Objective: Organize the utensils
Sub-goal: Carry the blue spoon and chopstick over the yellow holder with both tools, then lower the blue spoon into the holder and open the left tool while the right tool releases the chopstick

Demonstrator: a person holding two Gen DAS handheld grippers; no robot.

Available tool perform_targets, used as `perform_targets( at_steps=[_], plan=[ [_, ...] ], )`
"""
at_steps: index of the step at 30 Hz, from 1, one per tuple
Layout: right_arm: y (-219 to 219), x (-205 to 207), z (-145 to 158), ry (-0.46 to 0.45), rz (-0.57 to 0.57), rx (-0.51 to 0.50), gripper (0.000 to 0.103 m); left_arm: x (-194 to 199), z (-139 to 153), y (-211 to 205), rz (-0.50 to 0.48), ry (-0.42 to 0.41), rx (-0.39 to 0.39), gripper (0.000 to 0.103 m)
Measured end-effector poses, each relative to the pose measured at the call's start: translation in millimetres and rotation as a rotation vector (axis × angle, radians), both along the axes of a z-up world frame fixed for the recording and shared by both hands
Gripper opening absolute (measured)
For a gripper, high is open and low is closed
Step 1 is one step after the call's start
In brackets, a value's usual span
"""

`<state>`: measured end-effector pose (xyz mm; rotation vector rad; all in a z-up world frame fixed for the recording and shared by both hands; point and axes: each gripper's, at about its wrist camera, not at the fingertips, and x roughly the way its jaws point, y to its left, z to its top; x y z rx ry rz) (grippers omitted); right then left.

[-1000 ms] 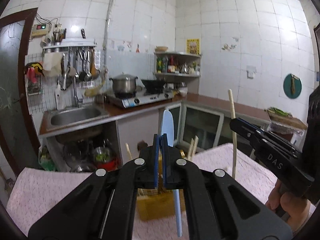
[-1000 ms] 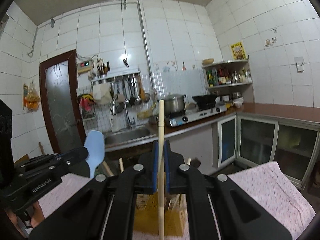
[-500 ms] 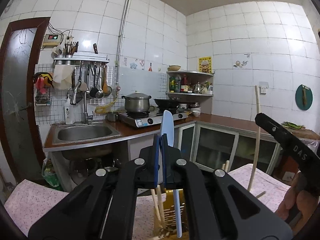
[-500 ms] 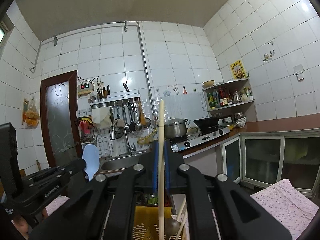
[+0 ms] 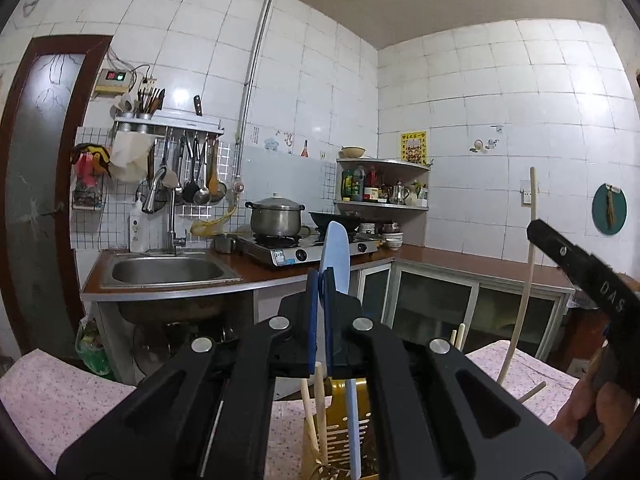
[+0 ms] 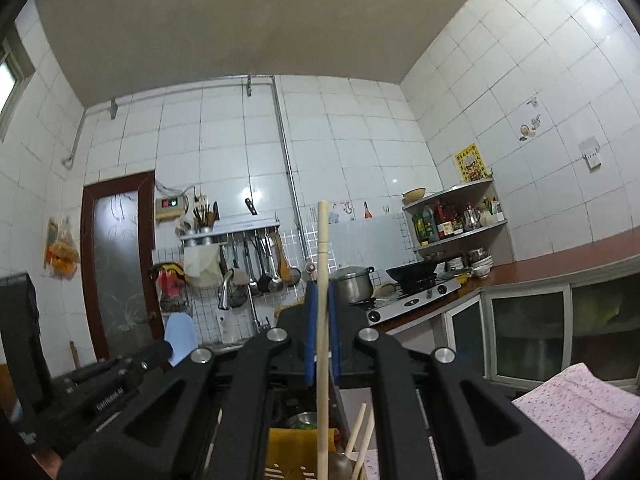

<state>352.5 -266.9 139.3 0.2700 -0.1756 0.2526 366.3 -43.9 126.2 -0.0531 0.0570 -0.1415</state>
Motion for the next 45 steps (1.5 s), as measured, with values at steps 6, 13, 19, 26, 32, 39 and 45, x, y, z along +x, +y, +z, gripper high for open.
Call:
perform_targets(
  at_steps=[6, 13, 19, 26, 32, 39, 45],
  plan=[
    [4, 2, -6, -0.029, -0.002, -0.005, 0.006, 4, -5, -2, -0.005, -0.026, -0.006, 0.001],
    [13, 9, -17, -0.026, 0.015, -0.035, 0.006, 19, -14, -6, -0.001, -0.033, -0.003, 0.001],
    [27, 13, -38, 0.034, 0.027, -0.133, 0.006, 21, -29, -6, -0.008, 0.011, 0.017, 0.001],
    [20, 14, -53, 0.103, 0.035, -0.158, 0.006, 5, -30, -11, 0.013, 0.012, 0.078, 0.001],
    [17, 5, -51, 0.106, 0.040, -0.167, 0.006, -7, -29, -7, 0.025, 0.047, 0.103, 0.001],
    [23, 3, -47, 0.179, 0.024, -0.236, 0.006, -5, -21, -10, 0.056, 0.144, 0.167, 0.002],
    [22, 1, -40, 0.220, 0.023, -0.242, 0.006, 1, -17, -6, 0.071, 0.232, 0.175, 0.003]
  ],
)
